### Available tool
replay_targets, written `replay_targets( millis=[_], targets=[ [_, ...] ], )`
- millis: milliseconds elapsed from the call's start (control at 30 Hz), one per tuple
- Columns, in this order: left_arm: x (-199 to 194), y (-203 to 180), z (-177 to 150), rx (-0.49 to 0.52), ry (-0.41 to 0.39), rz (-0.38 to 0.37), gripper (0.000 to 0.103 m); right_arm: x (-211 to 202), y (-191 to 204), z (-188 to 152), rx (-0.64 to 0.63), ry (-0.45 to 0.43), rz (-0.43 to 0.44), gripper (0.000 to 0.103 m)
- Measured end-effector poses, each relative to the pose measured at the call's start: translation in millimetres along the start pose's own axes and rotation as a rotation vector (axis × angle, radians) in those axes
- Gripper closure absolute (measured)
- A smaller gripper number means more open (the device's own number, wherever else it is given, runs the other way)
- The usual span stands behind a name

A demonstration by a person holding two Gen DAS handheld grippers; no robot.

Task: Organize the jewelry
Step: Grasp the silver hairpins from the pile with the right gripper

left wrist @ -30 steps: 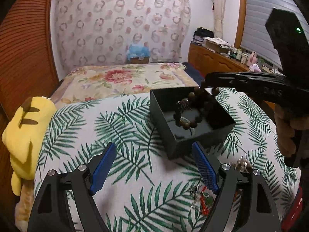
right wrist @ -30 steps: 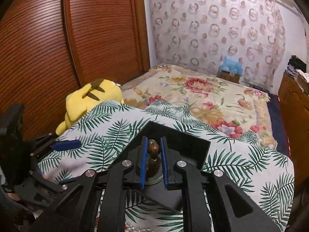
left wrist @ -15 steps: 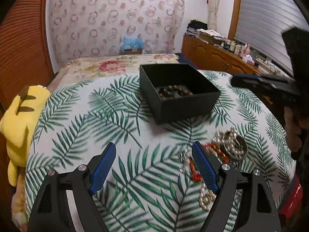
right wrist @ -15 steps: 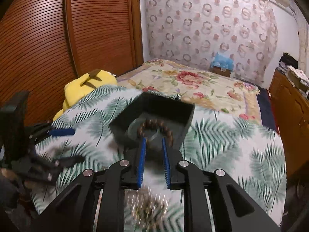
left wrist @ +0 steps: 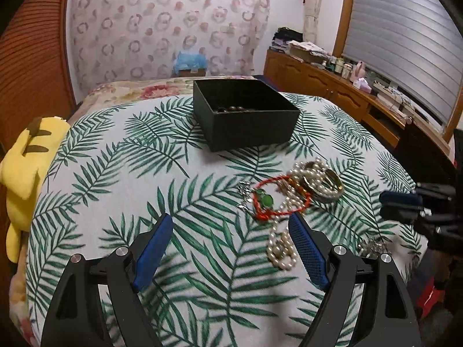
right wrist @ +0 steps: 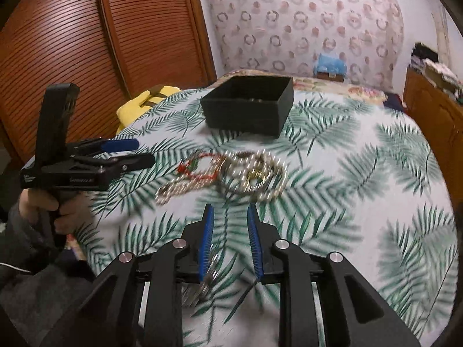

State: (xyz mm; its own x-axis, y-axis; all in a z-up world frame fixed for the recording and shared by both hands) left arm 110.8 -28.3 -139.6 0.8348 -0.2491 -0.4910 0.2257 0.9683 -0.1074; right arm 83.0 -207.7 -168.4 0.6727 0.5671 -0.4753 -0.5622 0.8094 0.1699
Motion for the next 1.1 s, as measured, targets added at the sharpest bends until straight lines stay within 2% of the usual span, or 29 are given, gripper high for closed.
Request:
replay_targets(
  millis=[567, 700, 767, 800, 1100],
  targets=[
    [-8, -15, -14, -0.004, 0.010, -0.023, 0.024, 10, 14, -38, 0.042, 0.080, 0.015, 0.077],
    [-5, -16, -16, -0.003, 0.017, -0.028, 0.024, 10, 17, -39, 0.038, 0.086, 0.028, 0.077],
    [-4, -16, -18, -0.004, 0.022, -0.031, 0.024, 10, 19, -38, 0.038, 0.083, 0.038, 0.082],
    [-3, -16, -19, -0.006, 0.025, -0.032, 0.024, 10, 18, -37, 0.040, 0.078, 0.039, 0.088],
    [5, -14, -18, -0.028, 0.033, -0.040, 0.024, 9, 2, -21, 0.047, 0.032, 0.015, 0.090]
  ],
)
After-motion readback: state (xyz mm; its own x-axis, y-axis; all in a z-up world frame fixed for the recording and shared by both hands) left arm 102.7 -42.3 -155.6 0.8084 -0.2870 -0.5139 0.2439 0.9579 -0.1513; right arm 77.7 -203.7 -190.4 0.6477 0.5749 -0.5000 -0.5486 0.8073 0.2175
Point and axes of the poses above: each gripper's, at about its wrist camera, not at the fingertips, and x roughly the way its jaws point, y to its left, z to its top, the point moved 10 cm from there along x, roughly the way its jaws point, and after that the axes turned 14 degrees about -y, right-handed, at the moved point
